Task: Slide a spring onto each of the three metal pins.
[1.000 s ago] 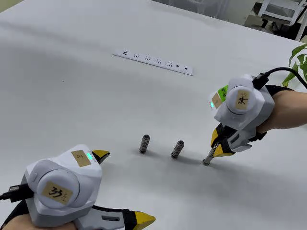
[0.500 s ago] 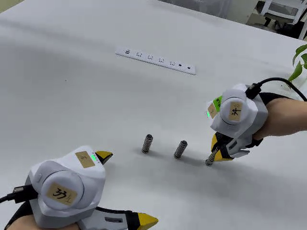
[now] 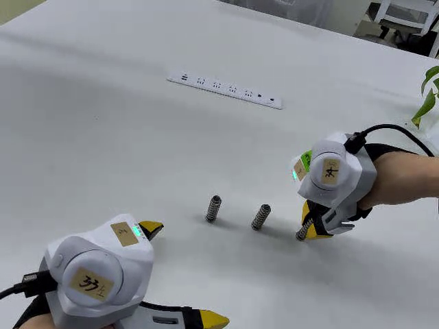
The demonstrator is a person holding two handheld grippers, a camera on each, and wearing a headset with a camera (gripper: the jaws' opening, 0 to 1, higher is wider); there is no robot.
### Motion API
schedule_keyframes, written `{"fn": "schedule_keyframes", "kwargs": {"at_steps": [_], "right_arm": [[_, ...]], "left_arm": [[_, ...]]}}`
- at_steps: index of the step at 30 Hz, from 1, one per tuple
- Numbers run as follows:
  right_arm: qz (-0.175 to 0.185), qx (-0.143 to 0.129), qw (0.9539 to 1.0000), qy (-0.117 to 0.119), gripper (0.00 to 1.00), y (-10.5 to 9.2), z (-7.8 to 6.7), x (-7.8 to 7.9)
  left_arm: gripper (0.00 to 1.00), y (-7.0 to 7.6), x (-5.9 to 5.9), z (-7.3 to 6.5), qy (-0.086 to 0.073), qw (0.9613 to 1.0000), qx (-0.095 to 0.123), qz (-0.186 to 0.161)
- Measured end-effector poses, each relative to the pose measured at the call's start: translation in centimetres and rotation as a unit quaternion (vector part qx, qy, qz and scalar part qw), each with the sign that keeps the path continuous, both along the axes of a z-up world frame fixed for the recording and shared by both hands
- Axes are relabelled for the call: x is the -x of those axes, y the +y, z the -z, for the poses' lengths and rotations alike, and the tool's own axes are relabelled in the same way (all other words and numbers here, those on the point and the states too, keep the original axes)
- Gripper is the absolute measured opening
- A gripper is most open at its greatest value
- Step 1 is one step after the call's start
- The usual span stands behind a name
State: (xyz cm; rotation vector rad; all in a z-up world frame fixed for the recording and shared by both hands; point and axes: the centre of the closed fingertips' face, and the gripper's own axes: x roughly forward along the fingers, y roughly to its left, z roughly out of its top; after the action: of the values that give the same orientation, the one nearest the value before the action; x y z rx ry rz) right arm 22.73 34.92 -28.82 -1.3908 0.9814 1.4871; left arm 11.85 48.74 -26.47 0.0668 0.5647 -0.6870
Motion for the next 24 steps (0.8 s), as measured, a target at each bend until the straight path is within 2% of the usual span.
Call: {"fn": "schedule_keyframes", "kwargs": {"at_steps": [12,15,19,20,24], "right_arm": [[-0.002,0.001,1.0,-0.001,0.15,0.0,0.2,0.1],[-0.003,-0.006,1.0,-0.007,0.27,0.2,0.3,-0.1],[0.001,-0.024,0.9997,-0.004,0.35,0.5,0.1,0.1],[0.004,-0.028,0.9996,-0.002,0.39,0.6,0.1,0.2],[0.025,-0.072,0.9971,-0.006,0.64,1.3,-0.1,0.4]], "left_arm": [[0.98,-0.1,0.1,0.0,0.001,1.0,-0.002,0.001],[0.98,-0.1,0.1,0.0,0.0,1.0,-0.001,-0.001],[0.98,0.1,0.1,-0.1,-0.002,1.0,-0.001,-0.003],[0.98,0.1,0.1,-0.1,-0.002,1.0,-0.001,-0.004],[0.98,0.0,0.1,-0.2,-0.004,1.0,-0.002,-0.002]]}}
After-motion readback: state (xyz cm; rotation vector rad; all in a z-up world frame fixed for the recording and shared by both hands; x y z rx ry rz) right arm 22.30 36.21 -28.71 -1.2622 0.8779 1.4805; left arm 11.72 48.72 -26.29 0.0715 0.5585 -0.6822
